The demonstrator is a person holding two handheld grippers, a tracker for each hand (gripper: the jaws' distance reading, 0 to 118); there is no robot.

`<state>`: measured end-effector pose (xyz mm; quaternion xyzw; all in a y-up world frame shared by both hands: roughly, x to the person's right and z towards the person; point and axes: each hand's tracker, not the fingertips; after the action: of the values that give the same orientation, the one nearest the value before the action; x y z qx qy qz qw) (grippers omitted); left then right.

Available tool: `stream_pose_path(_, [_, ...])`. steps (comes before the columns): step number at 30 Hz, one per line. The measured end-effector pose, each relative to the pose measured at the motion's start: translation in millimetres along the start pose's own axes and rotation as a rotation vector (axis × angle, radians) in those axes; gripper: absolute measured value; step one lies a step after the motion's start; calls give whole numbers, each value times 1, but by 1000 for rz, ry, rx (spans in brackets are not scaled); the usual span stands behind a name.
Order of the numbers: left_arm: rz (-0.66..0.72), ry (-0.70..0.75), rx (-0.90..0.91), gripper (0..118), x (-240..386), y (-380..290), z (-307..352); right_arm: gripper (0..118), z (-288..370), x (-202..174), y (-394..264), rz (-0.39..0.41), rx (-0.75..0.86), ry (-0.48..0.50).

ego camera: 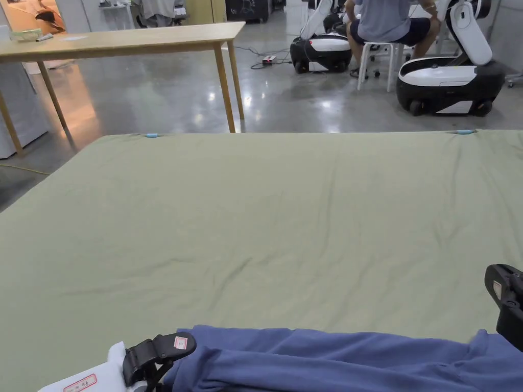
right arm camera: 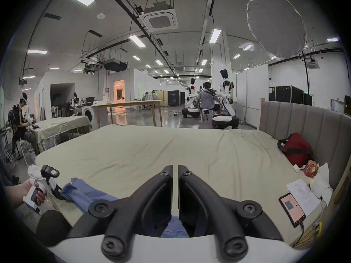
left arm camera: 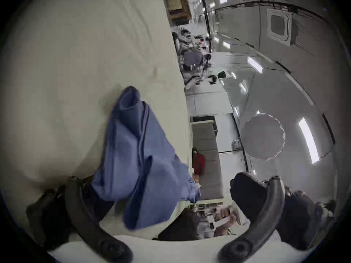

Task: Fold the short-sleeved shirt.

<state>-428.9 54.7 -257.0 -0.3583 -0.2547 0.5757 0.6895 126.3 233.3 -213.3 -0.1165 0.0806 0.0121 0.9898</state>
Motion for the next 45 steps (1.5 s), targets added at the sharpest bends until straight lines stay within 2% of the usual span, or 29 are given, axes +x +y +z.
stream_pose_path(1, [-4,20,-12,108,4,3,-10,6,-1,-1,1,-4,-1,1])
stream_pose_path(2, [-17,51,-29,83,6,5,-17,6,-2,-2,1,-6,-2,1])
stream_pose_path(3, [-24,146,-39,35,7,8,-28,6,-3,-3,1,-7,-4,1])
stream_pose_path(4, [-9,270,-59,9,6,7,-40,6,-4,-4,1,-6,-6,1])
stream_pose_path(5, [70,342,-106,9,0,8,-50,6,-4,-4,1,-6,-8,2])
stream_pose_path(6, [37,220,-74,9,2,11,-44,6,-4,-5,0,-6,-10,2])
stream_pose_path(7, [8,221,-72,8,9,13,-42,6,-4,-5,0,-7,-12,2])
stream_pose_path(9, [-103,360,-29,8,27,13,-38,6,-3,-4,-1,-6,-15,2])
stream_pose_path(13, [-270,465,137,8,70,14,-22,6,2,3,-2,-10,-16,-6])
stream_pose_path(16, [-583,628,164,8,115,-7,-28,6,8,8,-1,-16,-7,-11])
stream_pose_path(20, [-995,704,145,8,172,-72,-69,6,12,13,-1,-18,-1,-15])
stream_pose_path(23, [-1218,678,61,8,199,-131,-120,6,15,16,-4,-21,0,-15])
stream_pose_path(27, [-1438,718,-112,8,181,-200,-203,6,24,21,-10,-15,-1,-26])
stream_pose_path(29, [-1461,723,-194,8,161,-221,-235,6,26,26,-14,-21,-10,-38])
stream_pose_path(32, [-1438,755,-223,9,134,-232,-266,6,31,34,-21,-26,-23,-54])
stream_pose_path(33, [-1437,764,-217,16,129,-231,-270,6,32,35,-22,-26,-27,-58])
stream_pose_path(34, [-1417,763,-217,47,126,-228,-272,6,33,37,-23,-27,-31,-60])
stream_pose_path(35, [-1360,748,-230,84,128,-224,-269,6,34,39,-23,-26,-38,-61])
stream_pose_path(36, [-1330,732,-222,101,134,-220,-264,6,34,40,-24,-24,-41,-62])
stream_pose_path(39, [-1299,593,-105,99,164,-213,-227,6,33,40,-26,-14,-44,-64])
stream_pose_path(42, [-1138,543,34,99,182,-187,-198,6,31,39,-31,-24,-51,-54])
stream_pose_path(43, [-1052,557,40,89,180,-173,-194,6,30,39,-33,-30,-57,-52])
stream_pose_path(45, [-953,566,-5,41,170,-155,-198,6,27,39,-38,-49,-70,-46])
